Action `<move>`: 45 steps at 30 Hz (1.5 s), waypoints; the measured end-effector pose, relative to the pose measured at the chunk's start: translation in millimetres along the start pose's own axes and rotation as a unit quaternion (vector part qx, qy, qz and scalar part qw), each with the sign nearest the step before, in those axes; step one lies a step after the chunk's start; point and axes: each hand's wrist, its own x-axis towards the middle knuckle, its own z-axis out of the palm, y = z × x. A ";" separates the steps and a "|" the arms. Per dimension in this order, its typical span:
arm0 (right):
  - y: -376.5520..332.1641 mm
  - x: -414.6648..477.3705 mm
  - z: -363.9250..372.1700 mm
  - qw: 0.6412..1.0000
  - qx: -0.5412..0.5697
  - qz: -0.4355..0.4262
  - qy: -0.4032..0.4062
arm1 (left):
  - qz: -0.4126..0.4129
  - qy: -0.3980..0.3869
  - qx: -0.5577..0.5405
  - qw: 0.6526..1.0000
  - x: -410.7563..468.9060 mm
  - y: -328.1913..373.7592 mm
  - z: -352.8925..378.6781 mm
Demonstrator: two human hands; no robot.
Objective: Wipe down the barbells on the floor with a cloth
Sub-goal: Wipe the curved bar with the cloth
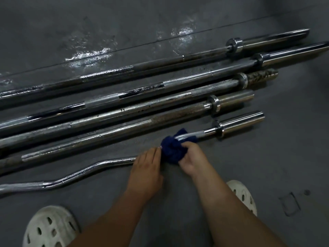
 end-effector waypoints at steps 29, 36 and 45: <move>18.4 2.4 -1.8 0.505 -0.693 -0.514 0.027 | -0.034 0.021 0.017 0.999 -18.0 -21.7 -6.5; 33.1 -4.5 16.9 0.468 -0.738 -0.486 -0.001 | -0.045 0.026 0.027 0.998 -34.0 -36.2 -15.9; 3.1 1.4 -1.2 0.462 -0.702 -0.537 0.069 | -0.045 0.038 0.035 0.998 -45.0 -48.8 -25.1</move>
